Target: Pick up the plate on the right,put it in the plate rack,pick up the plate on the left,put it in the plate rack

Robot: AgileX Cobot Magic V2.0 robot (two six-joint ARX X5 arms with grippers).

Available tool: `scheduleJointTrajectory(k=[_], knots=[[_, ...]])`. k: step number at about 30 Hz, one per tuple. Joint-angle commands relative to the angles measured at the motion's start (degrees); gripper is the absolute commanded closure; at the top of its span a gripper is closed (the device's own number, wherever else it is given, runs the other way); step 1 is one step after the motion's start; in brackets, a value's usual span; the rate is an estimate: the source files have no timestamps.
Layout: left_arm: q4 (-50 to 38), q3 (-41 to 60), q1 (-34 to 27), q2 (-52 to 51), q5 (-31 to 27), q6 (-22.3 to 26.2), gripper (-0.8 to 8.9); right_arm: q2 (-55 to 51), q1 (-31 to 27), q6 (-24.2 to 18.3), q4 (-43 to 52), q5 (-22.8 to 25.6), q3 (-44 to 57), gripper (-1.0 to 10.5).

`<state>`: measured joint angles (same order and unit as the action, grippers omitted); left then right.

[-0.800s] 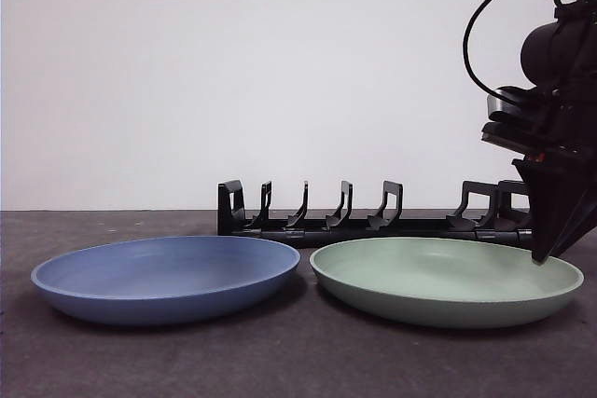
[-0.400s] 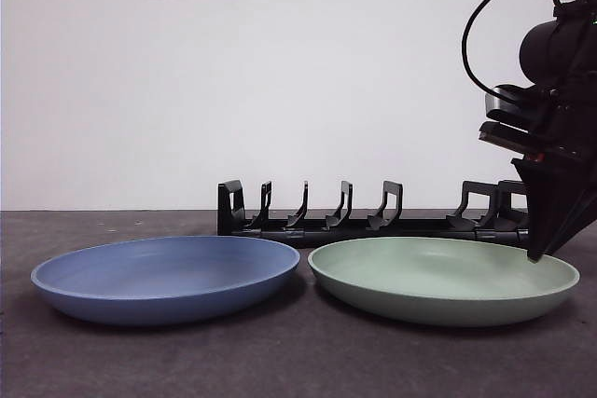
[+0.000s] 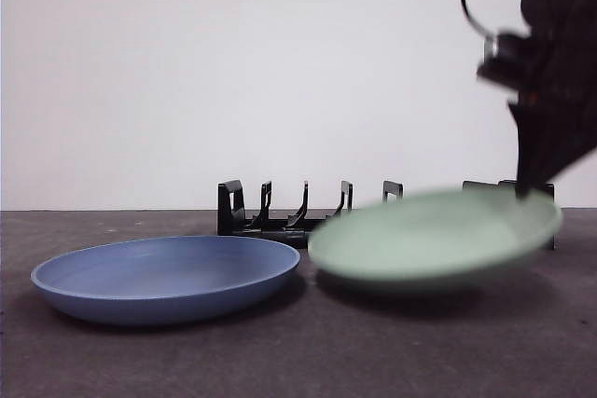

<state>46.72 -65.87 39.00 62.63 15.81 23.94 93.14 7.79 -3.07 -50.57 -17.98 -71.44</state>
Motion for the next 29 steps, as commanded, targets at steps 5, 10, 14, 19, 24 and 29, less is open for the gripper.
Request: scheduleJointTrajectory(k=[5, 10, 14, 19, 24, 29], knots=[[-0.57, -0.02, 1.03, 0.15, 0.17, 1.55, 1.24, -3.87, 0.02, -1.68, -7.28, -0.76, -8.72, 9.6], [-0.55, -0.02, 4.17, 0.2, -0.79, 7.1, 1.24, -4.94, 0.02, -1.66, -13.49, -3.56, -16.35, 9.6], [-0.52, -0.02, 8.35, 0.31, -5.68, 13.03, 1.24, -4.94, 0.11, -1.68, -18.36, -4.85, -23.17, 9.6], [-2.97, -0.02, 13.11, 0.61, -18.23, 20.46, 1.26, -4.92, 0.11, -1.44, -21.62, -7.74, -28.72, 9.6], [-10.34, -0.02, 15.34, 1.01, -28.65, 28.13, 1.26, -4.92, 0.13, -1.44, -24.79, -7.63, -30.34, 9.6], [-14.1, -0.02, 15.45, 1.73, -28.96, 34.99, 1.26, -4.92, 0.9, -0.44, -25.49, -9.92, -30.36, 9.6]])
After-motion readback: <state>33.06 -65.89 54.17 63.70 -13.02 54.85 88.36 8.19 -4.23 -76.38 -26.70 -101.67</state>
